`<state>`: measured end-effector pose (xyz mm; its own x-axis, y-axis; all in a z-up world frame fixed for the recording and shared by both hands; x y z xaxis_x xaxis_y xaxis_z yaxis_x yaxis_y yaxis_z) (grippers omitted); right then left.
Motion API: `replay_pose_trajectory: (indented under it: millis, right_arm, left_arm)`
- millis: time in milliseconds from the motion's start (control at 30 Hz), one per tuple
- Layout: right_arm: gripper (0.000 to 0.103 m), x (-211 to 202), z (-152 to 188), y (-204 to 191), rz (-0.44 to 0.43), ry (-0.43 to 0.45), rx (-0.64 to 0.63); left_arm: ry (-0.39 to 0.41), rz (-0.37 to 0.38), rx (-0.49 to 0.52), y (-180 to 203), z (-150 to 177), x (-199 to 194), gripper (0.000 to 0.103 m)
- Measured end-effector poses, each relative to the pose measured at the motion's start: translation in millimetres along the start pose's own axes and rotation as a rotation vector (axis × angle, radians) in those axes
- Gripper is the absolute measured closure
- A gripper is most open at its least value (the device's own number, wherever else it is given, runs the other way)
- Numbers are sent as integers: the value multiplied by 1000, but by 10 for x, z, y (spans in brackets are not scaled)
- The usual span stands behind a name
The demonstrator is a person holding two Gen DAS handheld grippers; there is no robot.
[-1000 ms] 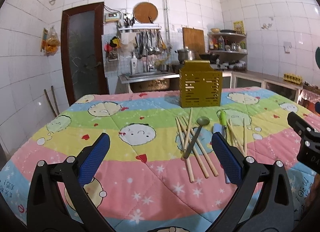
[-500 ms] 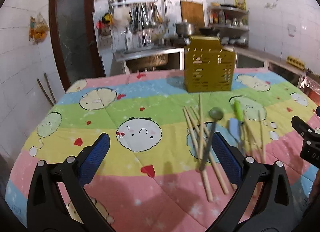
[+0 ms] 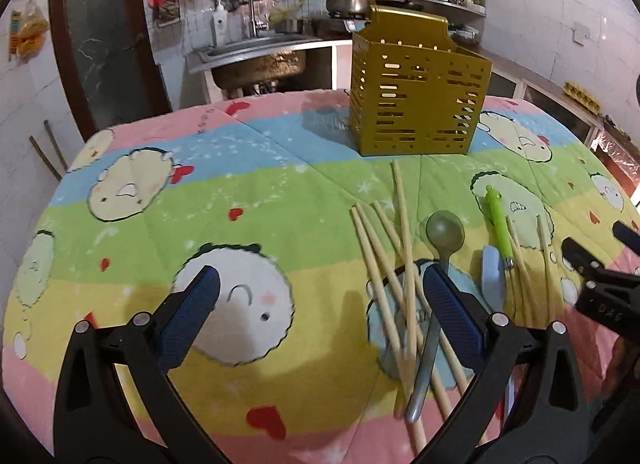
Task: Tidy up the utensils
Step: 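Lower the left tool to a chopstick while the right tool lowers to another chopstick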
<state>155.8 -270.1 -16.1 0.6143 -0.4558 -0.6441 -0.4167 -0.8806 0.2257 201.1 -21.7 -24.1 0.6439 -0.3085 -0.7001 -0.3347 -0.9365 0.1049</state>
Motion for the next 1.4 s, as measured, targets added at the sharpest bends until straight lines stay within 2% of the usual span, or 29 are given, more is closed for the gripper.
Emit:
replay_pose_trajectory:
  millis: [100, 367, 667, 800, 900, 1000, 1100, 1267, 1400]
  right_arm:
    - [4, 106, -10, -16, -1, -29, 4]
    - [4, 229, -32, -2, -7, -65, 26]
    - [4, 368, -49, -32, -16, -114, 43]
    - [4, 381, -40, -36, -17, -131, 50]
    - [7, 381, -33, -51, -11, -144, 59]
    - [23, 389, -24, -122, -23, -169, 53]
    - [32, 398, -20, -203, -32, -187, 55]
    - [54, 392, -37, -299, -34, -194, 60]
    - [67, 429, -85, -298, -60, -223, 84]
  left_arm:
    - [-34, 20, -21, -26, -38, 117, 5]
    - [-78, -28, -85, -194, -31, 379, 5]
    - [-135, -48, -65, -181, -43, 599, 5]
    - [-163, -44, -74, -190, -67, 691, 10]
    - [-171, -28, -90, -181, -102, 700, 19]
    - [-183, -9, -91, -135, -122, 695, 30]
    - [-189, 1, -96, -105, -132, 699, 39]
    - [-200, 10, -109, -72, -174, 724, 55]
    - [-220, 15, -116, -45, -229, 767, 70]
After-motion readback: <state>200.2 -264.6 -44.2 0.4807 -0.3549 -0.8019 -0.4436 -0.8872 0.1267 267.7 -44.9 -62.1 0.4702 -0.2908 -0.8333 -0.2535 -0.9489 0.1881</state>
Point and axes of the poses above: each gripper's, at about its wrist camera, not at the fingertips, and x roughly the way its jaws point, y to its right, z to its underside, the point moved 1 cm from there along x, roughly the way its jaws point, and after that the axes turned 10 degrees about z, right-handed, at the moved point
